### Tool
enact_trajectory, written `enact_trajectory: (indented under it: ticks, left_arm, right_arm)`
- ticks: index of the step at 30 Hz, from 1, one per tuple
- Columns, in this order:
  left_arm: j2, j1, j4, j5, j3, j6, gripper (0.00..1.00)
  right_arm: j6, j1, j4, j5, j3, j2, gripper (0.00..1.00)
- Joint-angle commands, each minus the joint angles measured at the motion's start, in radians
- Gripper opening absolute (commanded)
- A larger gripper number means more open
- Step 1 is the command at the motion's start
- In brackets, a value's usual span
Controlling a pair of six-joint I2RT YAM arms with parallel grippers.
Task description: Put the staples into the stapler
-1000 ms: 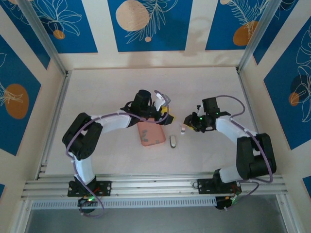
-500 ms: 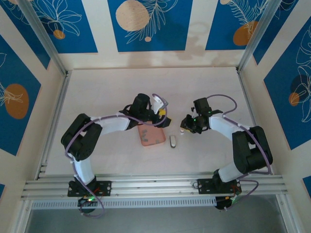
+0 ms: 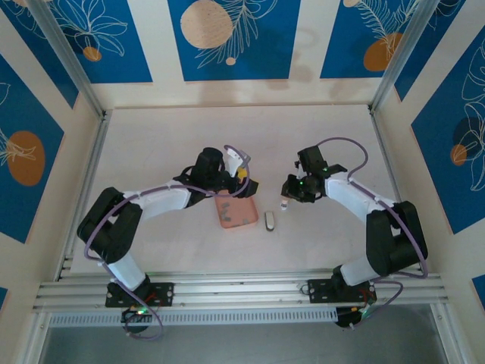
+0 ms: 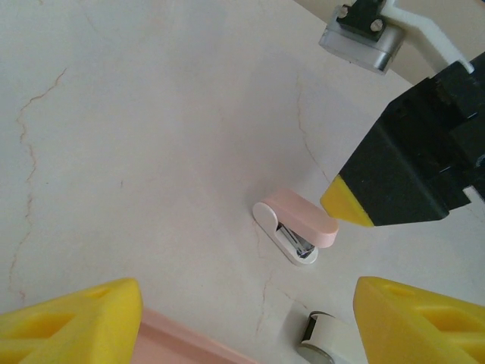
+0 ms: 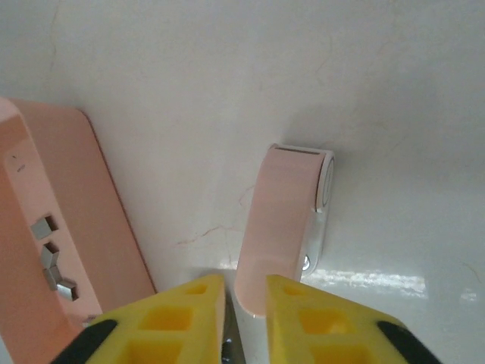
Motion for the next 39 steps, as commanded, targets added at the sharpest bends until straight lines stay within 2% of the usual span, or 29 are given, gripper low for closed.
enact_trajectory:
  ticks: [1,6,11,15,18,21,23,25,26,27,31,35,39]
  left_arm:
    - [-0.023,0.011,-0.004,-0.010,-0.018,-0.015,0.74]
    - [-0.034,0.013,-0.010,-0.028,-0.035,-0.012,0.74]
    - [-0.053,0.022,-0.024,-0.049,-0.054,-0.006,0.75]
    - [-0.093,0.028,-0.009,-0.098,-0.083,-0.023,0.77]
    - [-0.146,0.041,0.020,-0.174,-0.127,-0.046,0.78]
    - [-0.223,0.067,0.038,-0.278,-0.183,-0.067,0.81]
    - [-0.286,0.087,0.040,-0.376,-0.229,-0.067,0.84]
    - [-0.358,0.099,0.042,-0.492,-0.277,-0.052,0.89]
    - [-0.393,0.106,0.045,-0.559,-0.304,-0.039,0.99]
    - [-0.429,0.112,0.050,-0.613,-0.329,-0.027,1.00]
    - [-0.547,0.136,0.116,-0.849,-0.450,0.072,1.00]
    - [-0.603,0.149,0.241,-1.045,-0.561,0.168,1.00]
    - [-0.580,0.167,0.423,-1.123,-0.647,0.272,1.00]
  right_arm:
    - [-0.002,0.007,0.012,-0.033,-0.001,0.063,0.17]
    - [0.025,0.014,-0.047,0.043,-0.021,0.125,0.15]
    - [0.015,0.026,-0.041,0.043,-0.017,0.075,0.15]
    - [-0.004,0.033,-0.014,0.022,0.007,-0.002,0.21]
    - [-0.030,0.032,0.006,0.025,0.027,-0.059,0.26]
    - [-0.059,0.022,0.029,0.061,0.034,-0.111,0.32]
    - [-0.089,0.004,0.059,0.084,0.020,-0.149,0.40]
    - [-0.124,-0.019,0.098,0.118,-0.006,-0.186,0.60]
    - [-0.143,-0.036,0.126,0.144,-0.026,-0.206,0.91]
    - [-0.156,-0.055,0.151,0.161,-0.046,-0.224,0.99]
    - [-0.204,-0.171,0.357,0.152,-0.174,-0.297,0.99]
    - [-0.230,-0.280,0.542,0.135,-0.282,-0.319,0.99]
    - [-0.266,-0.321,0.664,0.177,-0.342,-0.307,0.99]
